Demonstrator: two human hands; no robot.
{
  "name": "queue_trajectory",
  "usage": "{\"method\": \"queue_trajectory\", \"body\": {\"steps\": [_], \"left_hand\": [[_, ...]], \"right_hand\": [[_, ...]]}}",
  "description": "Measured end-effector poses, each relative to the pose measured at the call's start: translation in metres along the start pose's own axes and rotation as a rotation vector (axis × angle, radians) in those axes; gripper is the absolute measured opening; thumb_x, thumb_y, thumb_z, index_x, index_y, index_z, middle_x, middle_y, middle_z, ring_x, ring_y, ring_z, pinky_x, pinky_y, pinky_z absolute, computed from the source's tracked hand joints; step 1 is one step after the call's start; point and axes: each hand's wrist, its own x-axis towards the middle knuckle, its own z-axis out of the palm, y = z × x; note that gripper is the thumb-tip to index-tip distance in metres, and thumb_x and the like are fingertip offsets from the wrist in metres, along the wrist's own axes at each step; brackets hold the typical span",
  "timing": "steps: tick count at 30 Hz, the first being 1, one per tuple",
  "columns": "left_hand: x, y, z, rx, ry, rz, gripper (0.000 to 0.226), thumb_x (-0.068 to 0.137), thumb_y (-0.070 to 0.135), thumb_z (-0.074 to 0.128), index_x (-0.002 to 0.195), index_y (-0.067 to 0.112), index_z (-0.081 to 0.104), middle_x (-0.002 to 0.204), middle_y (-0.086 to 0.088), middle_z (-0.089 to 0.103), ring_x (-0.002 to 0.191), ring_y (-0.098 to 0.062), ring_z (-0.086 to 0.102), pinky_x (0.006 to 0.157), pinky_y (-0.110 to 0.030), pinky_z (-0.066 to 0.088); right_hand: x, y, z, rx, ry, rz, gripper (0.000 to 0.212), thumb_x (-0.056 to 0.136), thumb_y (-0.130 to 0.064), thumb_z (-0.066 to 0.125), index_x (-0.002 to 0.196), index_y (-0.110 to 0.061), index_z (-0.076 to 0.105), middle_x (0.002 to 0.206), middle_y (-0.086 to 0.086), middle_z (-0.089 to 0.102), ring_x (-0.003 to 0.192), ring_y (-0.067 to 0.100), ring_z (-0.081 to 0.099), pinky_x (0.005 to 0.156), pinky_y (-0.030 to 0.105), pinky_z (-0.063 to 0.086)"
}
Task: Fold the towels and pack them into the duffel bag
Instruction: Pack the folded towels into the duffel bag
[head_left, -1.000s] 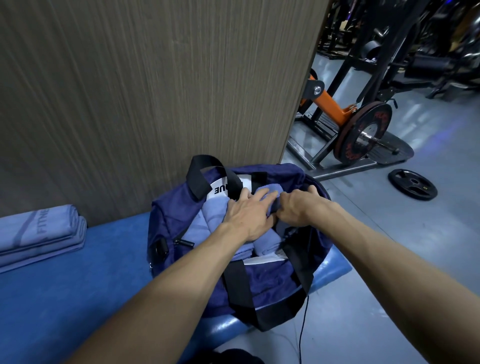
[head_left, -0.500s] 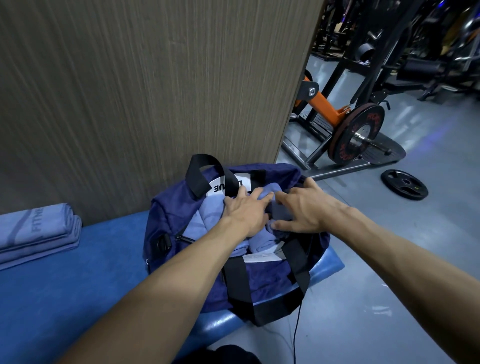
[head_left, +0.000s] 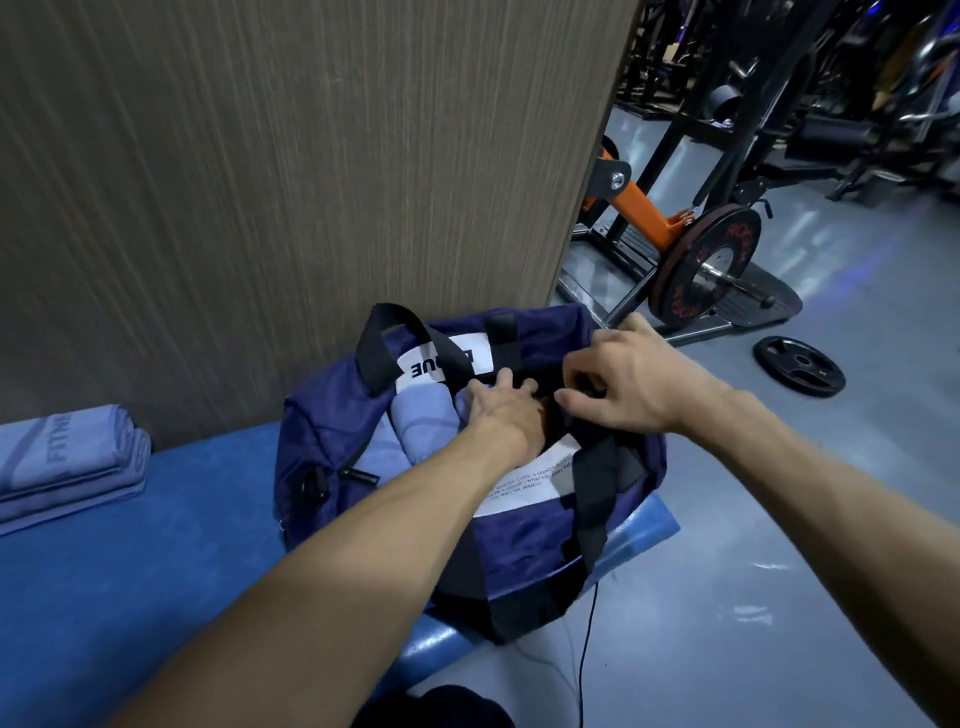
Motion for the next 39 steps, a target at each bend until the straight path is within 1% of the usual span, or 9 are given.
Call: {"method": "queue_trajectory", "body": {"steps": [2, 5, 9, 13, 18, 21, 26, 33, 39], "left_hand": [[0.002, -0.002, 0.005, -0.044, 0.056, 0.027, 0.050, 0.095, 0.030, 0.049, 0.144, 0.029, 0.042, 0.143, -0.002, 0.038, 0.129, -0.030, 0.030, 0.083, -0.048, 0.031], [0.002, -0.008, 0.021, -0.152, 0.193, 0.047, 0.052, 0.097, 0.047, 0.040, 0.147, 0.031, 0.039, 0.142, -0.002, 0.044, 0.128, -0.029, 0.034, 0.093, -0.050, 0.029], [-0.001, -0.014, 0.040, -0.199, 0.335, 0.068, 0.065, 0.096, 0.061, 0.036, 0.150, 0.025, 0.033, 0.144, 0.000, 0.045, 0.124, -0.029, 0.037, 0.095, -0.050, 0.030], [-0.005, -0.017, 0.045, -0.288, 0.394, 0.071, 0.063, 0.090, 0.064, 0.046, 0.139, 0.025, 0.041, 0.135, 0.005, 0.052, 0.117, -0.026, 0.040, 0.091, -0.046, 0.032], [-0.004, -0.032, 0.023, -0.526, 0.453, 0.066, 0.042, 0.097, 0.028, 0.054, 0.139, 0.029, 0.047, 0.127, -0.004, 0.064, 0.117, -0.034, 0.053, 0.090, -0.046, 0.045], [0.001, -0.039, 0.006, -0.632, 0.539, 0.025, 0.052, 0.093, 0.006, 0.050, 0.141, 0.027, 0.050, 0.128, -0.008, 0.067, 0.116, -0.036, 0.058, 0.092, -0.043, 0.048], [0.005, -0.057, 0.002, -0.296, 0.477, 0.067, 0.055, 0.086, 0.001, 0.048, 0.135, 0.027, 0.052, 0.123, 0.002, 0.066, 0.116, -0.024, 0.055, 0.105, -0.041, 0.028], [-0.026, -0.105, 0.010, 0.274, 0.365, 0.079, 0.039, 0.093, 0.014, 0.051, 0.128, 0.030, 0.057, 0.127, 0.005, 0.060, 0.130, -0.030, 0.034, 0.113, -0.056, 0.016], [-0.055, -0.139, 0.002, 0.344, 0.399, 0.033, 0.050, 0.090, 0.023, 0.058, 0.138, 0.031, 0.048, 0.139, -0.001, 0.047, 0.134, -0.033, 0.030, 0.115, -0.058, 0.012]], "right_hand": [[-0.002, -0.005, -0.003, -0.209, -0.145, -0.031, 0.047, 0.086, -0.052, 0.023, 0.074, -0.026, 0.061, 0.072, -0.003, 0.063, 0.079, 0.020, 0.059, 0.084, 0.037, 0.033], [-0.002, -0.018, 0.006, -0.368, -0.280, 0.044, 0.030, 0.093, -0.036, 0.040, 0.089, -0.024, 0.068, 0.097, 0.001, 0.072, 0.098, 0.021, 0.062, 0.090, 0.033, 0.035], [0.008, -0.028, 0.025, -0.384, -0.387, 0.194, 0.027, 0.097, -0.034, 0.047, 0.111, -0.021, 0.065, 0.119, 0.003, 0.069, 0.116, 0.022, 0.060, 0.099, 0.033, 0.035], [0.019, -0.027, 0.038, -0.214, -0.453, 0.361, 0.030, 0.102, -0.042, 0.041, 0.106, -0.022, 0.063, 0.122, 0.005, 0.069, 0.118, 0.023, 0.060, 0.101, 0.036, 0.033], [0.017, -0.020, 0.046, -0.157, -0.471, 0.404, 0.034, 0.099, -0.046, 0.048, 0.115, -0.019, 0.060, 0.123, 0.006, 0.066, 0.119, 0.024, 0.056, 0.098, 0.038, 0.031], [0.014, -0.028, 0.052, -0.262, -0.363, 0.349, 0.034, 0.096, -0.038, 0.058, 0.124, -0.019, 0.057, 0.127, 0.004, 0.061, 0.122, 0.025, 0.052, 0.098, 0.038, 0.033], [0.015, -0.039, 0.056, -0.357, -0.249, 0.177, 0.033, 0.095, -0.017, 0.054, 0.127, -0.024, 0.055, 0.123, 0.000, 0.058, 0.113, 0.025, 0.054, 0.087, 0.037, 0.032], [0.019, -0.044, 0.050, -0.337, -0.311, 0.179, 0.028, 0.102, -0.035, 0.042, 0.113, -0.025, 0.065, 0.114, -0.002, 0.066, 0.110, 0.022, 0.056, 0.086, 0.037, 0.029], [0.032, -0.085, 0.033, -0.212, -0.194, 0.206, 0.029, 0.101, -0.033, 0.044, 0.126, -0.025, 0.056, 0.122, 0.002, 0.060, 0.111, 0.029, 0.058, 0.090, 0.042, 0.037]]}}
